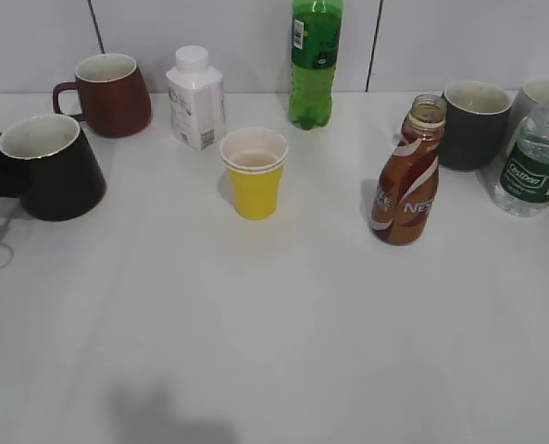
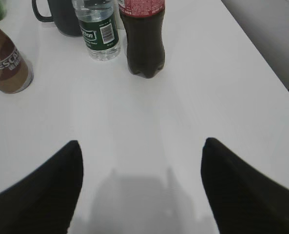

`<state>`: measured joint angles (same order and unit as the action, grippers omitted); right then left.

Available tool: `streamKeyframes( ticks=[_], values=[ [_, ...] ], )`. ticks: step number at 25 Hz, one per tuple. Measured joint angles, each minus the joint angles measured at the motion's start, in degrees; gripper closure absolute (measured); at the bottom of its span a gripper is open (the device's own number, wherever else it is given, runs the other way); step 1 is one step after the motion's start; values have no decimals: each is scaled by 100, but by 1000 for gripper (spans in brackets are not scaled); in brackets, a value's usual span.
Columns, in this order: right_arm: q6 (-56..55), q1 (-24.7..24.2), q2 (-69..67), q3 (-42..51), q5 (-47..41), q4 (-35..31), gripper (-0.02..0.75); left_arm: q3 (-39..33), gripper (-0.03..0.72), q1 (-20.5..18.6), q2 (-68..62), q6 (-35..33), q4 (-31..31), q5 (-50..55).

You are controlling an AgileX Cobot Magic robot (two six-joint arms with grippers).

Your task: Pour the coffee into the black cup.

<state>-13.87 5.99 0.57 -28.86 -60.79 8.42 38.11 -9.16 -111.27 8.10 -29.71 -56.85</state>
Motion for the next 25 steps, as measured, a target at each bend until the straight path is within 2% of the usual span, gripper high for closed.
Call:
streamKeyframes(
  ticks=[6,11,20,25],
  values=[
    [0,0,0,0,0,0,150,79,461,0,-188,0,-305,-205],
    [0,0,0,0,0,0,150,79,646,0,-232,26,-505,-520],
    [0,0,0,0,0,0,150,79,648,97,-243,379,-946,-671],
    [0,0,0,0,0,0,150,74,649,101,196,729,-1283,-795]
  ],
)
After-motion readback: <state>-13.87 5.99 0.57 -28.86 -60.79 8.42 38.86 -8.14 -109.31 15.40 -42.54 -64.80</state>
